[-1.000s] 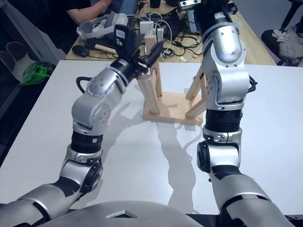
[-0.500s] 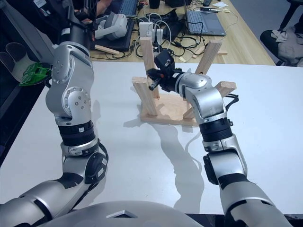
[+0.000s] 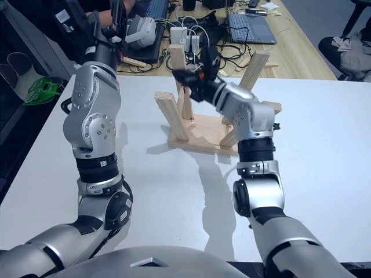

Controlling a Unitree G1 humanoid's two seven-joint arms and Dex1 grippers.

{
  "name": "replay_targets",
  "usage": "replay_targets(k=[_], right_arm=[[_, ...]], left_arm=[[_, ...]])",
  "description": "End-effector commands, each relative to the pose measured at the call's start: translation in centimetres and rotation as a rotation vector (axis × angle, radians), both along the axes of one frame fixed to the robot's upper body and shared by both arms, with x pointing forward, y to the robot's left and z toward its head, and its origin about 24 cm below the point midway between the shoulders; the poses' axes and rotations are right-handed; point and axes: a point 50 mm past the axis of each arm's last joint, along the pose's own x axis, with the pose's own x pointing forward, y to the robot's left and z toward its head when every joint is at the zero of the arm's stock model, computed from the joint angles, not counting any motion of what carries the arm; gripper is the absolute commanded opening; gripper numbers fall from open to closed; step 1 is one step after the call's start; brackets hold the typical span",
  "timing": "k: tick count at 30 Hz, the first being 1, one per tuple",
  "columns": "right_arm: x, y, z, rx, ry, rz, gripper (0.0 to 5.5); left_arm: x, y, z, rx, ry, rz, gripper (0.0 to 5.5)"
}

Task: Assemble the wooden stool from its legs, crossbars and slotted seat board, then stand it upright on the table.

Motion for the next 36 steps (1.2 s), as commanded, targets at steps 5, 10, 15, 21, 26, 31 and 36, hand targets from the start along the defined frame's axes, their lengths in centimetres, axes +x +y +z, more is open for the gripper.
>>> replay_targets(k=[5, 10, 15, 21, 26, 31, 36], right_arm=[[-0.1, -1.1, -7.8, -0.381, 0.585, -0.115, 0.02], [-1.0, -2.8, -12.0, -0.556, 0.775, -0.254, 0.02], [0.5, -0.9, -8.0, -0.280, 0.503, -0.214, 0.02], [0.1, 0.1, 0.3, 0.008, 0.060, -0.166, 0.02], [-2.6, 0.5, 9.0, 0.195, -0.261, -0.155, 0.02], [-4.6, -2.5, 13.3, 0.013, -0.536, -0.463, 0.02], [-5.1, -12.7, 2.5, -0.491, -0.424, -1.030, 0.02]], left_arm=[[-0.1, -0.4, -0.3, -0.002, 0.019, -0.013, 3.27], [-0.2, -0.3, -0.4, 0.000, 0.025, -0.007, 3.27], [-0.2, -0.4, -0.7, 0.004, 0.034, -0.011, 3.27], [-0.1, -0.6, -1.7, 0.022, 0.057, -0.033, 3.27], [0.0, 0.1, -4.6, 0.201, 0.194, 0.018, 3.27], [-0.8, 0.3, -10.5, 0.385, 0.455, -0.034, 3.27], [-1.8, 1.3, -14.0, 0.479, 0.618, -0.090, 3.27]])
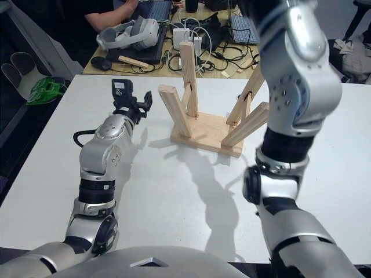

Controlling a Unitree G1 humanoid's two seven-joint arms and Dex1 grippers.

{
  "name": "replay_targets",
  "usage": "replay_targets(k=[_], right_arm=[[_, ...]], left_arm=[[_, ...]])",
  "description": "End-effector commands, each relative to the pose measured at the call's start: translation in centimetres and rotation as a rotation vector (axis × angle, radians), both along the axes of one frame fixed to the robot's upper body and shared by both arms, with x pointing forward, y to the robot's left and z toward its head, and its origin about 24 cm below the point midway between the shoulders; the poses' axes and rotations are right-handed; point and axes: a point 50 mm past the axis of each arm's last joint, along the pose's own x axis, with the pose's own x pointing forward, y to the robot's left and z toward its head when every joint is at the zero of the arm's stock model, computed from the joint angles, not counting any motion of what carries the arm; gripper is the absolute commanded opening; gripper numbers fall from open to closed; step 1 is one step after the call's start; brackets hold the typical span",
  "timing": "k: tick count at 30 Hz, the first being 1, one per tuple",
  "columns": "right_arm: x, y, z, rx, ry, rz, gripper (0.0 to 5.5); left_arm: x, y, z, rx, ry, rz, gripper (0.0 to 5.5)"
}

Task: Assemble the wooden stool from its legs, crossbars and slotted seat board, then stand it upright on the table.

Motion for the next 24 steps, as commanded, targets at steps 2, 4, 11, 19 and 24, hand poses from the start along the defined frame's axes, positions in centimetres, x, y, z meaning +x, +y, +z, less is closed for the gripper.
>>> replay_targets(k=[2, 4, 11, 19, 24], right_arm=[[-3.3, -9.4, -10.7, -0.197, 0.194, -0.525, 0.02], [-5.0, -11.4, -14.3, -0.240, 0.322, -0.602, 0.02], [-8.7, -12.6, -25.9, -0.436, 0.963, -0.341, 0.02], [-9.7, -10.0, -27.7, -0.550, 1.116, 0.117, 0.02], [-10.8, -9.3, -27.5, -0.558, 1.145, 0.233, 0.02]], left_arm=[[-1.1, 0.4, -3.6, 0.068, 0.150, 0.002, 3.27], [-1.3, -0.4, -5.0, 0.084, 0.184, -0.012, 3.27], [-1.8, -2.3, -9.5, 0.089, 0.353, -0.115, 3.27], [-2.7, -2.2, -11.4, 0.073, 0.435, -0.140, 3.27], [-2.7, -2.2, -11.4, 0.044, 0.413, -0.098, 3.27]])
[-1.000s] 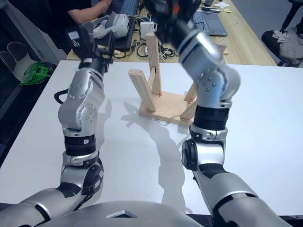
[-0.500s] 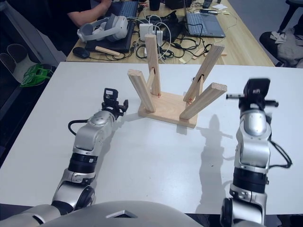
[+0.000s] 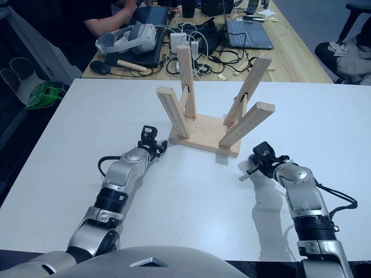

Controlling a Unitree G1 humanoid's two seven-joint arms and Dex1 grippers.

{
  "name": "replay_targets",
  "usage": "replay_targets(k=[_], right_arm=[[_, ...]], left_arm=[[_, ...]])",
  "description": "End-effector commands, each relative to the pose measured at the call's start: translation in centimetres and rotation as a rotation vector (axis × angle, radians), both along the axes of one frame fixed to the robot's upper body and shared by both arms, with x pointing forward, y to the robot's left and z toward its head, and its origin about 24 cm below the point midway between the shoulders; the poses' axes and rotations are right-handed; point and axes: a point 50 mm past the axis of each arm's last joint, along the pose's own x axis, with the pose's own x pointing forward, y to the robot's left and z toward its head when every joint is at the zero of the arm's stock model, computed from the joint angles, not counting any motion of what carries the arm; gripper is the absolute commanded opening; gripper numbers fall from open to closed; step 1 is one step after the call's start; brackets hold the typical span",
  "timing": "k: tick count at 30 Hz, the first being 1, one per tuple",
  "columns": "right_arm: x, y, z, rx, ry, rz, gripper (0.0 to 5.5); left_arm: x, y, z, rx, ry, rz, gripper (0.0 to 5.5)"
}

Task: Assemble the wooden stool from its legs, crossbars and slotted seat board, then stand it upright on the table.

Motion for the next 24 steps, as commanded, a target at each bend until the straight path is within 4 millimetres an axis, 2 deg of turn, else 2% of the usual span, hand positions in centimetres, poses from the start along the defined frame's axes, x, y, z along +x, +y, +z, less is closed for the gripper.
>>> replay_targets(k=[1, 4, 10, 15, 24], right_arm=[[-2.3, 0.7, -2.1, 0.045, 0.159, 0.039, 0.02], [-2.4, 0.4, -2.2, 0.036, 0.166, 0.019, 0.00], [-2.4, 0.1, -2.2, 0.035, 0.168, -0.010, 0.00], [-1.4, -0.2, -1.8, 0.018, 0.134, -0.031, 0.00], [-0.2, 0.7, -1.4, 0.046, 0.107, 0.000, 0.00]], left_arm=[[-0.3, 0.1, -1.0, -0.017, 0.029, 0.055, 3.27], [-0.1, -0.3, -0.9, -0.048, 0.019, 0.056, 3.01], [0.6, -1.6, -0.7, -0.106, 0.009, 0.044, 2.09], [0.6, -2.1, -0.7, -0.143, 0.015, 0.030, 1.40], [0.4, -2.6, -0.9, -0.161, 0.037, 0.003, 0.03]])
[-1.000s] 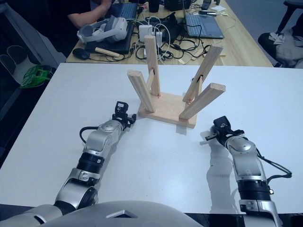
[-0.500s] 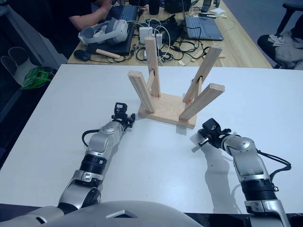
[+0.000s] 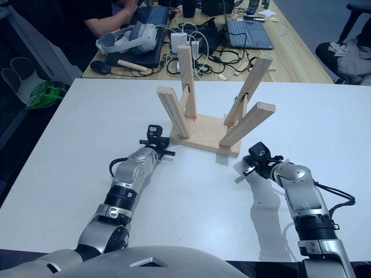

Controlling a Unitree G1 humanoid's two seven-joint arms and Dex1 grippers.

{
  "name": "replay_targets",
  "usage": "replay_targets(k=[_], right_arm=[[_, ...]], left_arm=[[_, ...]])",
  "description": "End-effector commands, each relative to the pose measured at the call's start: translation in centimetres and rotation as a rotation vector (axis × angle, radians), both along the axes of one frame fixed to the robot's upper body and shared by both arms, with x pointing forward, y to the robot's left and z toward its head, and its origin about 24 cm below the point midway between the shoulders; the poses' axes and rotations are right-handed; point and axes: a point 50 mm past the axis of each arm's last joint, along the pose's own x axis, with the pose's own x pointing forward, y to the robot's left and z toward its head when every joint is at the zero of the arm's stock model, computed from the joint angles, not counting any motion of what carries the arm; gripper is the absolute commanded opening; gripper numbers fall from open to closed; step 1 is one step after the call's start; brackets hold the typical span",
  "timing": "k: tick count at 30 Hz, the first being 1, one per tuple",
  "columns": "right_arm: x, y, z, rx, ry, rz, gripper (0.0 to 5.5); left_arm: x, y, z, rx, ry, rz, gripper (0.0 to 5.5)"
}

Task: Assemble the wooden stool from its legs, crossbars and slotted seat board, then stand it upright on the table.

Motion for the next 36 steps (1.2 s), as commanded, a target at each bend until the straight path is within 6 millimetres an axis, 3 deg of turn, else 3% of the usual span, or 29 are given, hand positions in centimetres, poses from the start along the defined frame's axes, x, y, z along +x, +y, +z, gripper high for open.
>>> replay_targets(k=[1, 7, 12, 19, 21, 29, 36], right_arm=[[-0.9, 0.3, -1.7, 0.025, 0.102, 0.004, 0.00], [-1.1, 1.0, -1.4, 0.102, 0.134, 0.072, 0.00], [-0.6, 0.3, -1.0, 0.132, 0.126, 0.069, 0.00], [-0.4, -5.4, -0.4, -0.089, 0.130, -0.089, 0.00], [0.1, -6.1, -0.3, -0.115, 0.111, -0.115, 0.00], [4.1, -3.3, -0.8, -0.046, 0.007, -0.084, 0.00], [4.5, -2.0, -1.2, 0.024, 0.037, -0.022, 0.00]], left_arm=[[-0.3, -0.5, -0.5, -0.011, 0.042, -0.026, 0.03], [-0.7, -1.5, -0.4, -0.070, 0.064, -0.119, 0.03], [-1.0, -2.1, -0.1, -0.100, 0.079, -0.176, 0.03], [-0.8, -1.6, -0.4, -0.037, 0.080, -0.118, 0.03], [-0.8, -1.5, -0.3, -0.033, 0.079, -0.110, 0.03], [-0.5, -1.7, -0.1, -0.098, 0.102, -0.078, 0.03], [-0.6, -2.1, 0.2, -0.128, 0.110, -0.117, 0.03]])
